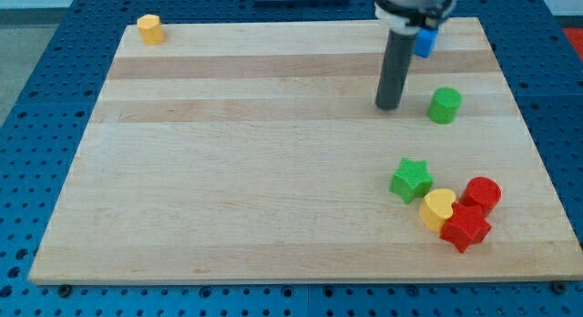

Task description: Push the green circle closer to the green star

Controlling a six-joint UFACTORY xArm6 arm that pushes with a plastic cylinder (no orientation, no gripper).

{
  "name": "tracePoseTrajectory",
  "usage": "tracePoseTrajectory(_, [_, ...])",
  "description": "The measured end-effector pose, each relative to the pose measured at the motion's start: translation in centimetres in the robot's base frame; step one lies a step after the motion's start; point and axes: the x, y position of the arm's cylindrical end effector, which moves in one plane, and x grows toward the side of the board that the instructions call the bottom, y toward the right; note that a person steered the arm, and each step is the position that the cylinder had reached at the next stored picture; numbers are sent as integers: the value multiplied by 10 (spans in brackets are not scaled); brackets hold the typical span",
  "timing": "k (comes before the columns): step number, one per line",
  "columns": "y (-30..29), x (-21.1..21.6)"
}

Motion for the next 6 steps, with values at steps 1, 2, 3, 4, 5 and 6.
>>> tracePoseTrajectory(1, [50, -28])
tracePoseTrajectory(2, [81, -28])
tracePoseTrajectory(3, [81, -4])
tracePoseTrajectory(4, [82, 21])
tracePoseTrajectory(5, [82, 23])
tracePoseTrajectory(6, [82, 49])
